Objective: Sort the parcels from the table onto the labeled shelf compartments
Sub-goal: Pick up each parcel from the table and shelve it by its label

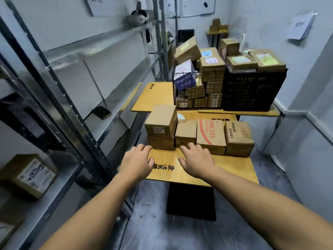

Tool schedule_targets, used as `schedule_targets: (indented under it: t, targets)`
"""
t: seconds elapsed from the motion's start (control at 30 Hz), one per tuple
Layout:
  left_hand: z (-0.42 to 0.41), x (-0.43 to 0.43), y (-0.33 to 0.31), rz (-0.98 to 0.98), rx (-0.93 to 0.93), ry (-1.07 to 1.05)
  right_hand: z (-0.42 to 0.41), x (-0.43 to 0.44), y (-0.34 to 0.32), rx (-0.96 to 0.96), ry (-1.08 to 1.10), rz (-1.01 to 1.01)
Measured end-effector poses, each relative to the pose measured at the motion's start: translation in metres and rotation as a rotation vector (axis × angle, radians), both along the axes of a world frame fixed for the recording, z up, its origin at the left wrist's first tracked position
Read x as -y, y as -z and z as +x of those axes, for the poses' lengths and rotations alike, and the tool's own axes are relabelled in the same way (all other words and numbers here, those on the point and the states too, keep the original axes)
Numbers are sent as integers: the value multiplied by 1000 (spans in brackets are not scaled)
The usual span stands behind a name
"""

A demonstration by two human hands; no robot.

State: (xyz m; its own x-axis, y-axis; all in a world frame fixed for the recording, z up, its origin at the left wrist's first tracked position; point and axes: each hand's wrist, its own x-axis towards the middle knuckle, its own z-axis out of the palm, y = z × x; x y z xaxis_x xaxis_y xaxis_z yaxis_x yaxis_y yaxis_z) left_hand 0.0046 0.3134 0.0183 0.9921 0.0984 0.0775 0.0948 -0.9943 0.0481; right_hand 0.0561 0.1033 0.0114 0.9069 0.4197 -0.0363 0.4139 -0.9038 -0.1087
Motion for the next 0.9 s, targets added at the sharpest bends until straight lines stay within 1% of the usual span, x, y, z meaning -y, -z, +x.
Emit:
schedule_targets:
  t: [0.13, 0.27, 0.33, 0.53, 0.6, 0.67, 0.77, 0.83, 0.9]
  targets:
    - [45, -22, 8, -33, 10, -6, 46, -22, 10, -9, -13, 25]
    - [109, -45, 15, -98, 52, -5, 102, -52, 10, -13, 9, 116]
    - [142, -54, 18, -133, 59, 21, 131, -68, 9, -18, 44, 158]
    - [223, -81, 35, -220, 21, 24, 193, -103, 19, -114, 195, 278]
    - [236, -87, 50, -316, -18, 28, 204, -107, 28, -169, 257, 369]
    - [241, -91, 65, -477, -43, 6, 210, -110, 39, -224, 317, 475]
    - [238, -89, 80, -701, -21, -2, 212, -115, 52, -274, 385, 661]
    - [235, -86, 84, -767, 24, -11, 211, -118, 57, -292, 405, 763]
    - [234, -84, 83, -781, 83, -19, 213, -120, 60, -305, 402, 826]
